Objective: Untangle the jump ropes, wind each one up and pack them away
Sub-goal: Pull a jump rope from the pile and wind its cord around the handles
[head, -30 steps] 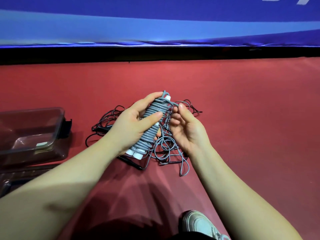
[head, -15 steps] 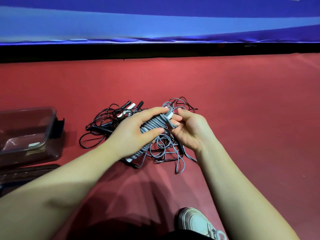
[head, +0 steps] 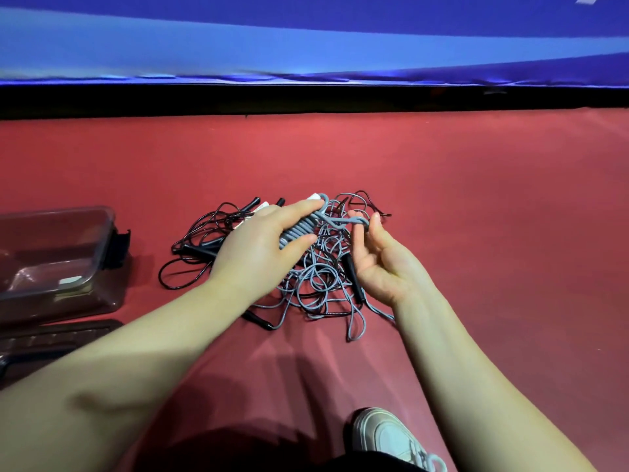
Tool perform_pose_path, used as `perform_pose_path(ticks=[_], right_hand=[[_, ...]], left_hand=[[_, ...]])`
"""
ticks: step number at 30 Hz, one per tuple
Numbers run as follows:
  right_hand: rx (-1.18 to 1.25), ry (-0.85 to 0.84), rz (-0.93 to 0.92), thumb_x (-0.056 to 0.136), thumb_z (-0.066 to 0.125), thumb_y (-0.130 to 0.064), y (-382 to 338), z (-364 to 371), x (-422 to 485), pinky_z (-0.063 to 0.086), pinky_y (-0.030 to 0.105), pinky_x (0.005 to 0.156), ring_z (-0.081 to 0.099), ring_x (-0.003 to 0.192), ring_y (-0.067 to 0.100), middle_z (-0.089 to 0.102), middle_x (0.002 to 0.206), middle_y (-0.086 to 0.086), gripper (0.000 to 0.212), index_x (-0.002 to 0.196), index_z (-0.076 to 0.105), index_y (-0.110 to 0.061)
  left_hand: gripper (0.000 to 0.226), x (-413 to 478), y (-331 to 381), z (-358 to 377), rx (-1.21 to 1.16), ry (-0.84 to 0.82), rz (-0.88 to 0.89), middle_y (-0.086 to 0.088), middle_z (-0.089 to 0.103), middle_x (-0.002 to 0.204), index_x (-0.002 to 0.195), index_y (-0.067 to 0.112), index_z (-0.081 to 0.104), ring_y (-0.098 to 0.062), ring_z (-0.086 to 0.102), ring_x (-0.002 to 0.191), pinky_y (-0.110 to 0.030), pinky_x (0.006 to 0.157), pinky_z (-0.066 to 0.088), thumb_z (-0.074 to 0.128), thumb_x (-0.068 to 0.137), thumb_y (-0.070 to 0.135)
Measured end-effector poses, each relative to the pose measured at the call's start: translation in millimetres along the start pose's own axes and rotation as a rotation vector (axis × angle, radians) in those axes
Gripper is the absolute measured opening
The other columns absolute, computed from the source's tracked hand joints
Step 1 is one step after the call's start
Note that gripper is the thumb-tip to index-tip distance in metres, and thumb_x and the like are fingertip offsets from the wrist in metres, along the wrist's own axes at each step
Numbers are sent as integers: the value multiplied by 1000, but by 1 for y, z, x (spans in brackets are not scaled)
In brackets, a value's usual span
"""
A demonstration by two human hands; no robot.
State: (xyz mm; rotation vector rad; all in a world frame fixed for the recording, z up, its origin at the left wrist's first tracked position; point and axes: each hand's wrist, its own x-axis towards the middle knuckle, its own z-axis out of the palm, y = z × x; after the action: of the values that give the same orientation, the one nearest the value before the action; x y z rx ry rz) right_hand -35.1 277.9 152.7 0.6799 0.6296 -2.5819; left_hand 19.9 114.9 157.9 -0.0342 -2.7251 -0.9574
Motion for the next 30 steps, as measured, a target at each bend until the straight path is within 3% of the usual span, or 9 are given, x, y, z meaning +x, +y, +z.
perform_pose_path(ticks=[2,5,8,11,14,17,20,26,30], right_hand=[[-63,26,14,92,55,-21,0,4,-2,57,32,63,68,53,12,71,65,4,23,78,65,-5],[-217,1,52,93,51,-37,2,13,-7,47,35,72,67,57,4,71,65,-8,27,76,66,-22],[-206,25,7,94,44,-44,11,20,-4,47,31,73,64,72,4,70,68,-9,34,81,64,-19],[-151,99,-21,97,36,-48,21,20,-1,45,28,87,56,85,12,60,88,4,45,93,63,-12],[-10,117,-8,99,38,-40,26,15,-2,40,33,98,52,98,21,52,93,14,45,98,56,2],[22,58,-19,96,50,-11,33,13,-5,41,33,104,54,96,21,50,88,13,16,87,52,3],[-14,49,-62,94,49,0,39,14,0,49,27,94,56,80,15,52,77,11,16,79,55,2],[-403,5,-165,98,47,-27,46,15,7,44,14,68,54,72,2,67,72,-15,21,84,62,-22],[-564,-44,-428,101,38,-19,43,9,22,38,13,51,47,53,1,50,69,-4,19,99,57,-14]], left_hand=[[49,-1,-3,1,57,3,-22,11,52,100,133,50,44,-15,52,110,-29,85,43,59,90,33],[48,0,-10,3,128,-5,-51,9,51,107,136,49,41,-14,45,124,-28,79,41,55,93,33],[49,2,-15,6,157,-1,-85,-1,53,121,137,48,39,-15,41,129,-30,81,41,54,94,32],[50,9,-19,8,160,13,-140,-7,53,127,138,49,38,-18,45,126,-31,82,41,54,93,32],[50,13,-27,8,145,12,-205,-7,53,130,138,48,39,-21,47,123,-32,85,42,54,93,32],[50,11,-31,9,137,-10,-229,-6,52,134,137,48,39,-18,45,124,-30,84,40,54,93,32],[50,11,-32,9,131,-13,-221,-6,51,135,137,49,38,-17,44,125,-29,84,38,54,93,32],[51,8,-22,11,115,-31,-195,-4,50,138,138,48,38,-16,43,129,-30,94,39,55,92,35],[51,7,-11,12,-13,-5,-122,11,58,128,134,45,46,-11,54,114,-23,90,40,61,88,32]])
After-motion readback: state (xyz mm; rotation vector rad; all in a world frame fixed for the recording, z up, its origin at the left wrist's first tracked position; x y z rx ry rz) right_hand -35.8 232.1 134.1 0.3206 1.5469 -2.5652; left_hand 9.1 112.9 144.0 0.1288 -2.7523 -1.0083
